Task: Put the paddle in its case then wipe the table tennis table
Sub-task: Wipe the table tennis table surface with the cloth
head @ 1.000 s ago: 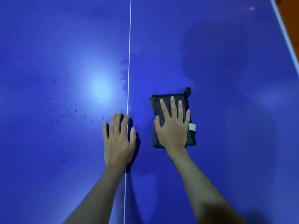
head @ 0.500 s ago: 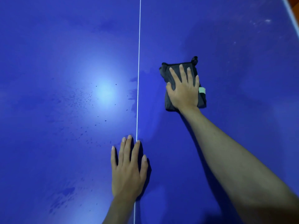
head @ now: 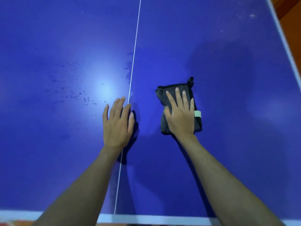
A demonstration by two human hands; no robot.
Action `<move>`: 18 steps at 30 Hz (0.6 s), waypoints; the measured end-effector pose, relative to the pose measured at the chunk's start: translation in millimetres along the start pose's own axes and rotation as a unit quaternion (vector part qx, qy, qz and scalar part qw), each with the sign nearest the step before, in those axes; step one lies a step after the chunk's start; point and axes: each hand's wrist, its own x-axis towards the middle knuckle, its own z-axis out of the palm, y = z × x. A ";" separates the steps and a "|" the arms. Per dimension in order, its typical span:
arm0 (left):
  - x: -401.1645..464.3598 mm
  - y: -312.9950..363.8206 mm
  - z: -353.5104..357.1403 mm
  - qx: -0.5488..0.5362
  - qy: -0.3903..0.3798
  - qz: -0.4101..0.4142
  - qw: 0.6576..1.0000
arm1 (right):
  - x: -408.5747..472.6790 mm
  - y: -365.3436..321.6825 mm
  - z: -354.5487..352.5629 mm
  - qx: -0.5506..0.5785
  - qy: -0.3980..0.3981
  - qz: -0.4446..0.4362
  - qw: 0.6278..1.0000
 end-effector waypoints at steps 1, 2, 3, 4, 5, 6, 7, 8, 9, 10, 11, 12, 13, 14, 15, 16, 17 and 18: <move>-1.7 3.0 -3.8 0.003 0.007 -0.003 1.000 | -26.7 1.1 -3.0 -0.005 -0.003 -0.001 1.000; -3.0 8.1 -8.9 0.000 0.013 -0.015 1.000 | -52.6 3.0 -5.8 -0.009 -0.008 -0.001 1.000; -5.5 15.7 -15.5 -0.012 0.018 -0.034 0.999 | -78.4 5.5 -8.8 -0.012 -0.015 0.000 1.000; -10.1 25.3 -22.8 -0.028 0.021 -0.053 0.998 | -104.2 8.1 -12.1 -0.015 -0.023 0.000 1.000; -16.6 35.9 -30.8 -0.046 0.023 -0.067 0.996 | -130.0 10.4 -15.3 -0.017 -0.029 0.000 0.999; -25.4 46.5 -39.1 -0.062 0.023 -0.075 0.995 | -155.9 11.9 -18.5 -0.018 -0.034 -0.001 0.999; -35.6 56.3 -47.1 -0.075 0.018 -0.079 0.994 | -181.3 13.0 -21.4 -0.016 -0.038 -0.001 0.999; -47.0 64.9 -53.5 -0.084 0.009 -0.079 0.993 | -205.6 13.8 -24.0 -0.011 -0.042 0.000 0.999; -59.5 72.4 -58.8 -0.088 -0.003 -0.081 0.993 | -229.1 14.4 -26.6 -0.007 -0.046 0.003 0.999; -71.7 78.9 -62.9 -0.083 -0.016 -0.084 0.993 | -250.7 15.0 -28.9 -0.007 -0.052 0.004 0.999; -83.8 85.5 -66.2 -0.076 -0.031 -0.090 0.992 | -271.0 15.6 -31.4 -0.010 -0.059 0.005 0.998; -94.9 92.2 -69.2 -0.074 -0.044 -0.104 0.991 | -288.9 16.2 -33.8 -0.012 -0.064 0.006 0.998; -104.1 98.6 -71.9 -0.078 -0.054 -0.121 0.988 | -302.9 17.0 -36.1 -0.011 -0.068 0.007 0.998; -112.1 105.2 -74.4 -0.087 -0.062 -0.140 0.984 | -313.1 17.9 -38.8 -0.010 -0.070 0.009 0.997; -119.1 110.7 -76.5 -0.097 -0.068 -0.155 0.981 | -319.5 19.0 -41.3 -0.009 -0.073 0.010 0.997; -124.7 115.6 -78.0 -0.106 -0.071 -0.162 0.979 | -321.4 20.0 -43.7 -0.008 -0.076 0.012 0.997; -129.1 119.6 -79.1 -0.116 -0.072 -0.162 0.977 | -319.7 21.4 -45.7 -0.006 -0.079 0.014 0.997; -131.9 122.7 -79.8 -0.131 -0.070 -0.162 0.975 | -314.6 22.6 -47.0 -0.002 -0.080 0.014 0.997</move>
